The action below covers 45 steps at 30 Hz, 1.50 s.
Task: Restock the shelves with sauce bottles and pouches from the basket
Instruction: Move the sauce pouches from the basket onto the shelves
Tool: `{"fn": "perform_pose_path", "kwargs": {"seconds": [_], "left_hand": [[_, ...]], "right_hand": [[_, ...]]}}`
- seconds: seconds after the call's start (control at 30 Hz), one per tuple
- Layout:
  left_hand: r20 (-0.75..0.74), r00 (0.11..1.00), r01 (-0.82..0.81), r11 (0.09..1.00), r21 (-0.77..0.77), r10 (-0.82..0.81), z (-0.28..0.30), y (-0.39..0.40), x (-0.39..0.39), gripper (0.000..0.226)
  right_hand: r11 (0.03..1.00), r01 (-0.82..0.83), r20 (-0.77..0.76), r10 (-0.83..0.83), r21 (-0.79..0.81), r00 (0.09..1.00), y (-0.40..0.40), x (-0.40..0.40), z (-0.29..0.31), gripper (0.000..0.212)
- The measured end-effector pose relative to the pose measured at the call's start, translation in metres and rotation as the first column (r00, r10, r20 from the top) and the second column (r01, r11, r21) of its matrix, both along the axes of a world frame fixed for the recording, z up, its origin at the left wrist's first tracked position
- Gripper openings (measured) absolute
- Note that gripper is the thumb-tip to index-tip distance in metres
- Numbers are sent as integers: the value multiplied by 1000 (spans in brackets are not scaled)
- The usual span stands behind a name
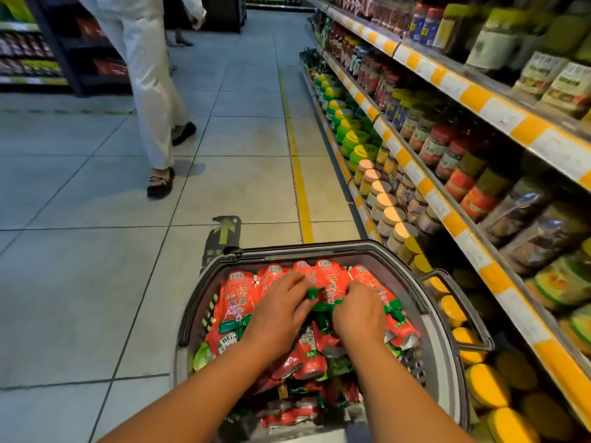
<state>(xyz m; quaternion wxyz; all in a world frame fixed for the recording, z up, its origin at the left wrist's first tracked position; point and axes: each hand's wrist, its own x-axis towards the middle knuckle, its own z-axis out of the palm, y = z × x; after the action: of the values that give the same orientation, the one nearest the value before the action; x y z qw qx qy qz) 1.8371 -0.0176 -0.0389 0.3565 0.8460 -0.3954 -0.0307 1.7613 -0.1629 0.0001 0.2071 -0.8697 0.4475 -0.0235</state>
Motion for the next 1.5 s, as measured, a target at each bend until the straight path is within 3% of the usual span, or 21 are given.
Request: {"fn": "perform_pose_path", "kwargs": {"seconds": [0.2,0.3,0.37,0.47,0.57,0.67,0.83,1.0,1.3,1.4,1.5], "left_hand": [[-188,982,-5,987,-159,-25,5,9,-4,56],[-359,932,-164,942,-291,52,9,14,-2,38],[-454,887,-257,908,-332,85,12,16,2,31],[-536,836,-336,880,-336,115,14,18,7,12],[-595,786,-410,860,-303,165,11,20,12,28],[-657,726,-498,814,-300,202,9,24,18,27],[-800,585,-660,651,-374,134,12,39,27,25],[-850,516,-768,496,-405,106,22,63,36,30],[-888,455,-791,426,-439,-68,44,92,21,42],[-892,441,-785,437,-439,-103,51,94,13,40],[-888,444,-763,469,-445,-120,61,92,2,39]], "right_hand": [[998,-67,7,67,4,998,1,-3,-1,25],[990,-131,92,126,58,988,4,-3,-1,61],[978,-199,108,192,56,975,4,-3,-2,73],[965,-262,107,261,-6,959,7,0,-6,55],[956,-279,128,289,-88,949,9,5,-7,30],[948,-285,157,306,-140,939,11,10,-7,15],[910,-331,102,364,-248,926,18,14,-6,10],[875,-380,248,456,-299,855,22,19,9,9],[990,-137,569,101,22,816,17,-6,30,7],[976,-57,654,-97,210,751,14,-23,44,10],[906,-13,711,-323,423,625,19,-42,62,15]]}}
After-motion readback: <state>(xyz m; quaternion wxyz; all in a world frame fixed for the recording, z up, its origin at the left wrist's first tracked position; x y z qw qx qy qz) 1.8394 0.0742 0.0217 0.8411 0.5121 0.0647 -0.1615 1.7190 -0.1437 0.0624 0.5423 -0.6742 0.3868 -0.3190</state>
